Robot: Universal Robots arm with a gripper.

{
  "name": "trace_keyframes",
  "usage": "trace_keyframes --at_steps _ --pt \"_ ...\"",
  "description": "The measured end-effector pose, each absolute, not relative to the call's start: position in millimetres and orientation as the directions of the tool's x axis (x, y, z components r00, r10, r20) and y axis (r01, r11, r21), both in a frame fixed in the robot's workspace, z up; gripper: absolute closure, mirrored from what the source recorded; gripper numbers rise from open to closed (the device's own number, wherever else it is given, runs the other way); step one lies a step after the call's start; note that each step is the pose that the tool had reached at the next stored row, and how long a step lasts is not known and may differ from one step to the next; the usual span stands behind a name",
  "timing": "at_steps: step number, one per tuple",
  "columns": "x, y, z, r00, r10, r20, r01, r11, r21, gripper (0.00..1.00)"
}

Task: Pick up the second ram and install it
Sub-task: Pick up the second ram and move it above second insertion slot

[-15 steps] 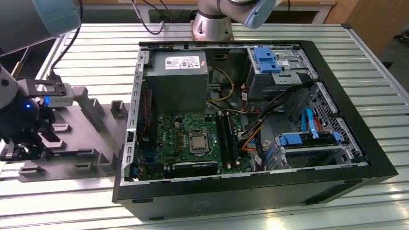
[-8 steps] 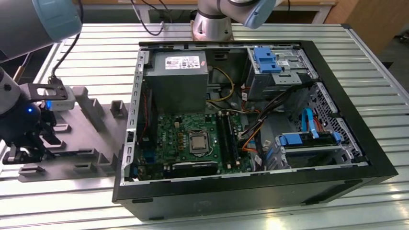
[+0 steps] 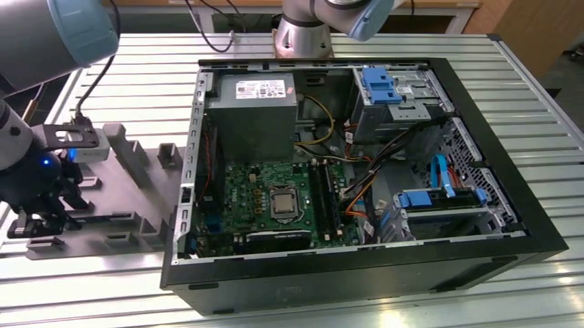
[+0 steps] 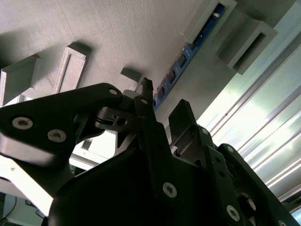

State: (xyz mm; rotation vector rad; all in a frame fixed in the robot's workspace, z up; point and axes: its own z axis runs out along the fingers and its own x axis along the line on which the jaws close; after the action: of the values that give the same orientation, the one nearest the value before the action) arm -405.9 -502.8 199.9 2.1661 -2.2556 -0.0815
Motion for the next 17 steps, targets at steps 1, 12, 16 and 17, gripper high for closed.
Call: trace_keyframes --at_steps 1,12,16,17 --pt "-405.9 -503.0 199.2 -0.041 -0.999 -0.027 -0.998 0.04 0.046 0.58" --pt "-406.1 -503.9 194.6 -0.041 -0.999 -0.029 -0.998 0.04 0.042 0.58" --pt "-406.1 -503.9 196.6 -0.041 -0.999 -0.029 -0.998 0.04 0.042 0.58" --pt "-406.1 -503.8 197.6 -0.041 -0.999 -0.029 -0.998 0.04 0.042 0.58"
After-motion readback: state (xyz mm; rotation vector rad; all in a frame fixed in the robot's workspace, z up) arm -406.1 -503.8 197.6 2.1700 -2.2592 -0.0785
